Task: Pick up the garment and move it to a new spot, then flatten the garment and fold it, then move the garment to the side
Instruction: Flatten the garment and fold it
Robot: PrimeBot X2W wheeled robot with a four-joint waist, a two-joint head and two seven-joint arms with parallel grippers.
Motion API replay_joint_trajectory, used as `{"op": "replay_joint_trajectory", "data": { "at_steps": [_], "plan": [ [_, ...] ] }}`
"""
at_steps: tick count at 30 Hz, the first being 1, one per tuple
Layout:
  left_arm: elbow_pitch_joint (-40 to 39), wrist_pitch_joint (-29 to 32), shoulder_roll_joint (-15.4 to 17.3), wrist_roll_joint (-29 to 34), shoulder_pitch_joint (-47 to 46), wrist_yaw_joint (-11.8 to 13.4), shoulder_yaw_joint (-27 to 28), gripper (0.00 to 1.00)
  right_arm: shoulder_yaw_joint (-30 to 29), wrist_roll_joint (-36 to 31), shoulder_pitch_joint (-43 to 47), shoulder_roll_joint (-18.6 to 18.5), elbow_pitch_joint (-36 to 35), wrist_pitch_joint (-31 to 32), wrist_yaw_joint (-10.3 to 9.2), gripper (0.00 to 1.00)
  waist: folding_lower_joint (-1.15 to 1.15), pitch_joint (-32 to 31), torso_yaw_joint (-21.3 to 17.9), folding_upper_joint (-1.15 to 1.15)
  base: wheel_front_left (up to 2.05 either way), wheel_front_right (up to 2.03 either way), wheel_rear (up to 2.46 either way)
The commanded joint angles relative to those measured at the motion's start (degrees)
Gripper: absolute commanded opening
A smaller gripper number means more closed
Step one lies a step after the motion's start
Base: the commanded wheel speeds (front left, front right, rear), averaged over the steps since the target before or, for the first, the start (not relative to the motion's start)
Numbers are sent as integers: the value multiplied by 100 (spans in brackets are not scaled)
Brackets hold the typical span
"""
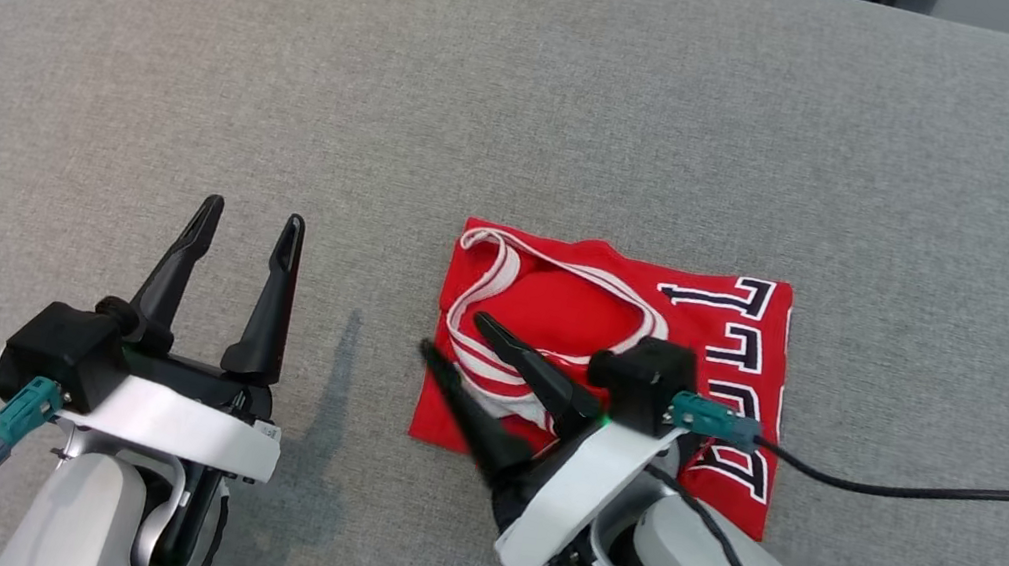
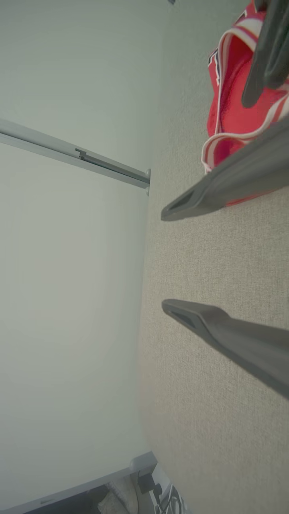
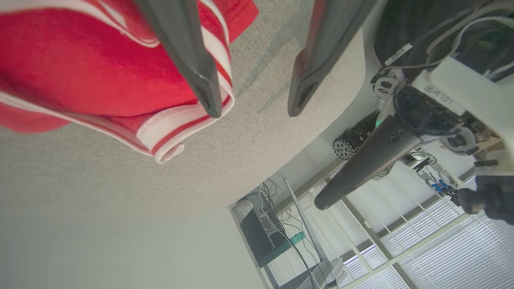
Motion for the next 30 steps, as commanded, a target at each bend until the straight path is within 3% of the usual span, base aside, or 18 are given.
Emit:
{"op": "replay_joint_trajectory", "data": {
  "at_steps": [1, 7, 12, 21, 30],
  "plan": [
    [-1, -19, 25, 28, -79, -22, 21, 100, 45, 0, -47, -23, -40, -37, 0, 100, 0, -17, -35, 0, 0, 0, 0],
    [-20, -19, 28, 67, -16, -22, 103, 100, 235, -122, -93, -22, -545, -48, 0, 100, 0, -101, -261, 0, 0, 0, 0],
    [-5, -19, 59, 109, 88, -24, 188, 100, -102, -547, 38, -46, -1128, -153, 0, 100, 0, -213, -425, 0, 0, 0, 0],
    [36, -19, 119, 212, 189, -21, 354, 100, -1996, -1406, 796, -409, -1856, -68, 0, 100, 0, -359, -603, 0, 0, 0, 0],
    [57, -19, 192, 270, 284, 59, 488, 100, -4064, -2140, 1685, -810, -1924, -23, 0, 100, 0, -455, -704, 0, 0, 0, 0]
  ]
}}
